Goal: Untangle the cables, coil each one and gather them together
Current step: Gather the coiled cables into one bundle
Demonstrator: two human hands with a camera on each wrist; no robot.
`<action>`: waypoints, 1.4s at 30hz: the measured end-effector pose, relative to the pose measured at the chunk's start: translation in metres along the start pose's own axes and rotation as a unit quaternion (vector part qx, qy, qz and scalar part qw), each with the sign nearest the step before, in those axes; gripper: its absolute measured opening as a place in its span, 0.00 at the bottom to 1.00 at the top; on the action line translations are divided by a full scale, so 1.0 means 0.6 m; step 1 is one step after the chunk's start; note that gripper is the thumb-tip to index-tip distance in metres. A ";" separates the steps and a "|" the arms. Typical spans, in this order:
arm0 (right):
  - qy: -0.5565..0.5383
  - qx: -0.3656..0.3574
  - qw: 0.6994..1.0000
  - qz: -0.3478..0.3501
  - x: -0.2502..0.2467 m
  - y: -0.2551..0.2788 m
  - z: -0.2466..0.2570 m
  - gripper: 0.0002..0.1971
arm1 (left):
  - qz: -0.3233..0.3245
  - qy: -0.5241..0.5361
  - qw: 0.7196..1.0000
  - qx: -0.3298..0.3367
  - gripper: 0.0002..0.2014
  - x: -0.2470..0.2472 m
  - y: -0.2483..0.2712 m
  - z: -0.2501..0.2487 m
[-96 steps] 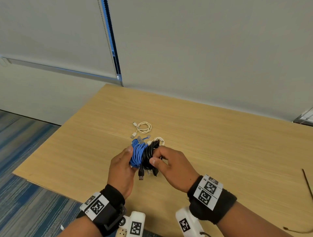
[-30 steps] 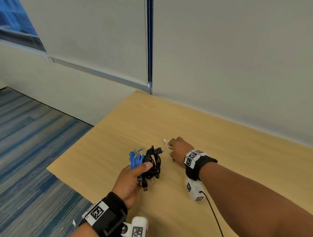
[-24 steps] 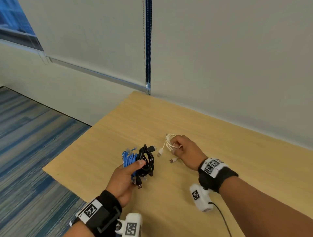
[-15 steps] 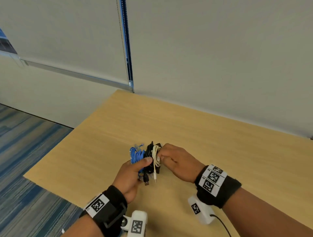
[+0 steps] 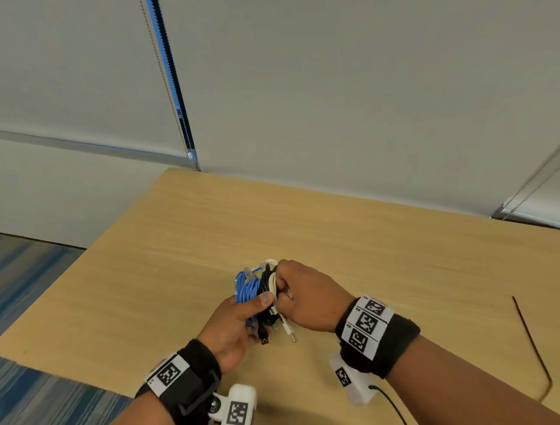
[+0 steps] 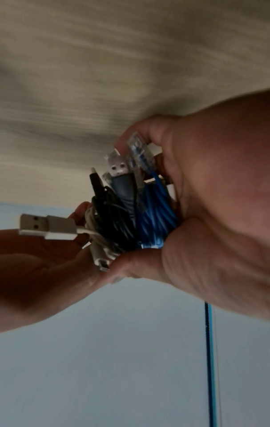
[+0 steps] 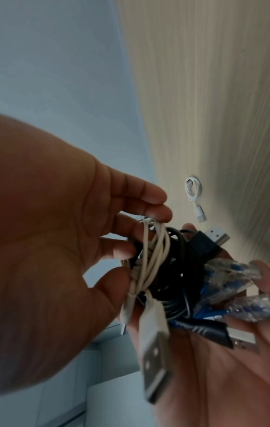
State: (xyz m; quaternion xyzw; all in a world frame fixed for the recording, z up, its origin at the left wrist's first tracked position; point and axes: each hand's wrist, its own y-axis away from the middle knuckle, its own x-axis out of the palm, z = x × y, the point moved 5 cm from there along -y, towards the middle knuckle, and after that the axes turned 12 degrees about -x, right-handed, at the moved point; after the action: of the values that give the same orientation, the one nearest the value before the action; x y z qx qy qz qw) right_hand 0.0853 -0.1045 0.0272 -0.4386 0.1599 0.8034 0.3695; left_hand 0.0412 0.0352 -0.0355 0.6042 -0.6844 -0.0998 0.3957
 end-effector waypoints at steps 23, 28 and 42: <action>0.056 0.152 0.984 0.073 0.106 -0.110 -0.146 0.07 | -0.159 0.053 0.982 0.088 0.06 -0.149 0.022 -0.039; -0.112 0.067 0.991 -0.015 0.058 -0.070 -0.113 0.08 | -0.163 0.057 0.981 0.087 0.08 -0.155 0.011 -0.047; 0.018 -0.021 0.998 -0.060 -0.018 0.004 -0.030 0.14 | -0.061 -0.060 0.993 0.082 0.24 -0.012 -0.036 -0.028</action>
State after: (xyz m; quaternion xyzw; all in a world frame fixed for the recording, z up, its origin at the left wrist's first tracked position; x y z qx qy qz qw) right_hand 0.0979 -0.1214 0.0259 -0.4694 0.1232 0.7748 0.4053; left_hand 0.0680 0.0420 -0.0409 0.6680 -0.6749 -0.1029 0.2962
